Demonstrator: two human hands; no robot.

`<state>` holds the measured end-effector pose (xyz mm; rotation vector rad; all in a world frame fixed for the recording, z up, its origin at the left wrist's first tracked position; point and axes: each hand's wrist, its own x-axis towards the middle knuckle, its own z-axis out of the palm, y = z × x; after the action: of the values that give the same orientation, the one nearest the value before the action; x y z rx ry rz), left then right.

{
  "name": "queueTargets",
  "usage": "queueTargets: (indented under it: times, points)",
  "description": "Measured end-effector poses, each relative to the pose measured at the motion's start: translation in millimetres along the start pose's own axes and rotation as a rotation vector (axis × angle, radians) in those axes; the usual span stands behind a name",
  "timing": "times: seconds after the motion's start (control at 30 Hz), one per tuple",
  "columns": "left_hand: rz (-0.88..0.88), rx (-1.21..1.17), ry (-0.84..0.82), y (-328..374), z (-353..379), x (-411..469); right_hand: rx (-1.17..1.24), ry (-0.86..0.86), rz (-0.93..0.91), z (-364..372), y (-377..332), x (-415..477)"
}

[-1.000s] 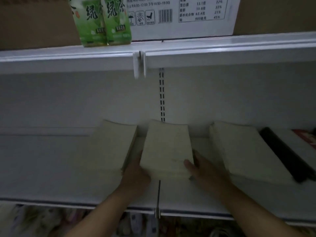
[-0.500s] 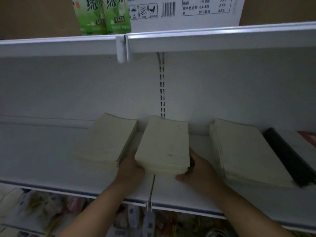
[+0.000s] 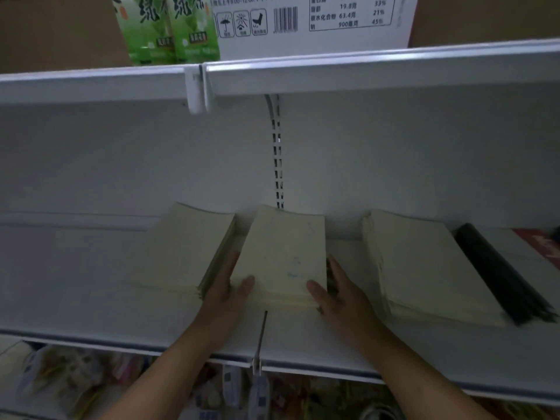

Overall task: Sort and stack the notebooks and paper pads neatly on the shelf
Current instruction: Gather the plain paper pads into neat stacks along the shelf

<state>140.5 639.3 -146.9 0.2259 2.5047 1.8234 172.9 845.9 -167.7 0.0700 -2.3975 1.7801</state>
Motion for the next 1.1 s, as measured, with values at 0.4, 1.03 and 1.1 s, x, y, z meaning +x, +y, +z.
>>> queueTargets:
  times: [0.4, 1.03, 1.1]
  points:
    - [-0.017, -0.040, -0.043, -2.3, -3.7, -2.1, -0.246, -0.088, 0.002, 6.8, -13.8, -2.9]
    - [0.828, 0.268, -0.030, -6.0, 7.5, -16.0, -0.450, 0.453, -0.330, -30.4, -48.2, -75.4]
    - [0.814, 0.158, -0.119, 19.3, 29.9, -31.8, -0.565, 0.513, -0.222, -76.8, -53.4, -56.7]
